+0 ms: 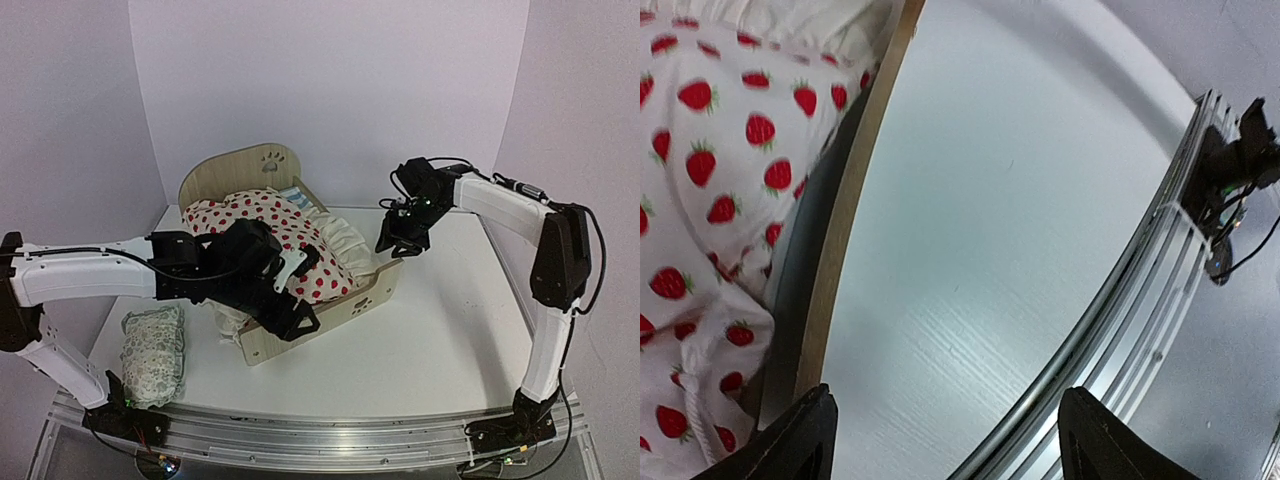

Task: Set up the pet bed
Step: Rotate the bed frame with half of the mattress attached at the center of the board.

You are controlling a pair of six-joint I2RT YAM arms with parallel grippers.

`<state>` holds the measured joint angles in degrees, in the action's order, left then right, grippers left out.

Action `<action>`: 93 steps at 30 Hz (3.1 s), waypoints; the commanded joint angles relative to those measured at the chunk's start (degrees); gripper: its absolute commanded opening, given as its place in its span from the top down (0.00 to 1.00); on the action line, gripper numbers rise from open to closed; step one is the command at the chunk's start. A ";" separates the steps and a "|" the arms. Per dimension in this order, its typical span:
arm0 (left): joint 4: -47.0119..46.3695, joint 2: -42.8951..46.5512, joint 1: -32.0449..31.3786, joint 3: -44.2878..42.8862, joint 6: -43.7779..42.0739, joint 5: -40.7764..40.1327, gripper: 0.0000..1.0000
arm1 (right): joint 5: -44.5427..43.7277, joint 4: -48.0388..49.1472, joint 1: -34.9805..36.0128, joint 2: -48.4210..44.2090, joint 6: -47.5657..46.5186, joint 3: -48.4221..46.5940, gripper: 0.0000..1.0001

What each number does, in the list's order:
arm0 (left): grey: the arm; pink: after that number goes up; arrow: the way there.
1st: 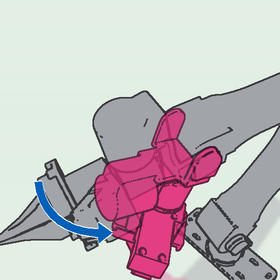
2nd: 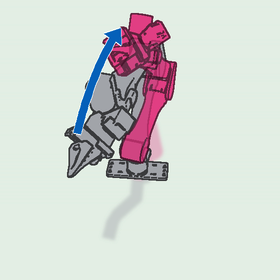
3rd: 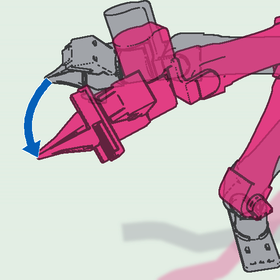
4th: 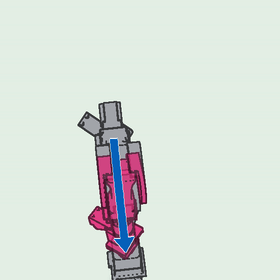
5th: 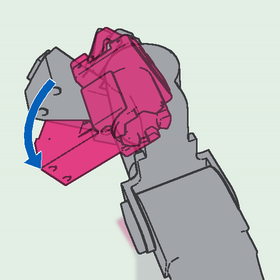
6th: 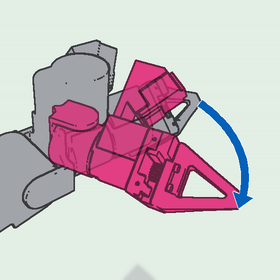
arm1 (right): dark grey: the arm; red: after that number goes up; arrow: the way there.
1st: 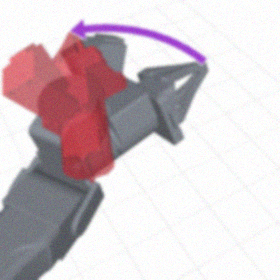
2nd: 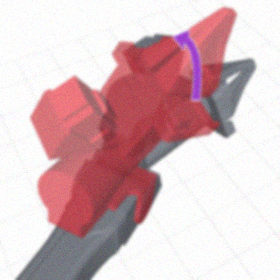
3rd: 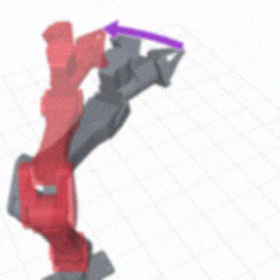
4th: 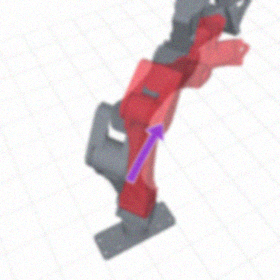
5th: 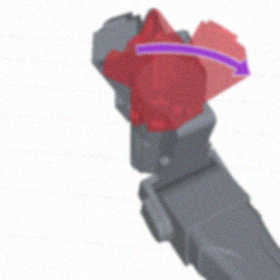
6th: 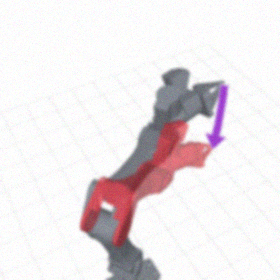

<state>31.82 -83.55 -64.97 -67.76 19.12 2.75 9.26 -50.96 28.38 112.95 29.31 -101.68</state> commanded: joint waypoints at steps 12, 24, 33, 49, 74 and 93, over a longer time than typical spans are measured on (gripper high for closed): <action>2.55 3.03 5.03 12.20 4.08 -7.10 0.24 | 11.09 -4.49 -0.25 -1.37 -3.91 6.78 0.68; -1.18 4.31 13.66 13.83 -0.02 -10.89 0.21 | 23.53 -1.13 5.96 -5.14 0.09 15.73 0.67; -6.22 -1.65 20.08 10.57 -7.73 -8.07 0.20 | 20.83 6.99 20.07 -3.14 8.20 19.38 0.65; -8.38 -14.18 32.31 -0.46 -18.23 -3.88 0.21 | 22.58 9.75 29.11 17.83 15.59 -7.59 0.62; 10.17 9.01 32.44 -0.29 -6.97 2.52 0.17 | -8.79 -7.21 23.28 -0.04 -3.11 -14.86 0.41; 7.77 30.78 32.56 20.07 38.33 -9.58 0.01 | -20.23 -4.28 -4.98 5.86 -25.93 -25.53 0.20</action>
<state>39.70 -53.96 -32.51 -49.19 48.16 -4.03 -12.00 -56.20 26.98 114.95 7.23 -122.85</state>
